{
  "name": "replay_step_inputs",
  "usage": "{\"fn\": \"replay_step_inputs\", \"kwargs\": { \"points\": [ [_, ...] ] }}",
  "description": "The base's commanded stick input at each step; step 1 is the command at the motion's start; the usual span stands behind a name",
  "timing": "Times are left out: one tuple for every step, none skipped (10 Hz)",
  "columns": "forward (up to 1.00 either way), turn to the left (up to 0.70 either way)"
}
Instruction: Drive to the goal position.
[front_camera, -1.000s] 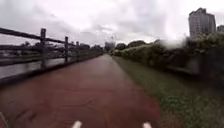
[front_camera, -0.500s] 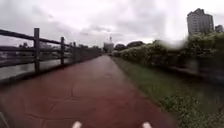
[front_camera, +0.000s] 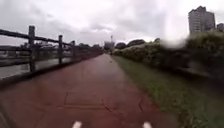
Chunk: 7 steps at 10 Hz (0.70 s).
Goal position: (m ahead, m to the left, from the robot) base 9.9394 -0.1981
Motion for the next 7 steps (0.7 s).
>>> {"fn": "replay_step_inputs", "kwargs": {
  "points": [
    [0.50,0.00],
    [0.50,0.00],
    [0.50,0.00],
    [0.50,0.00],
    [0.50,0.00],
    [0.50,0.00],
    [0.50,0.00]
  ]
}}
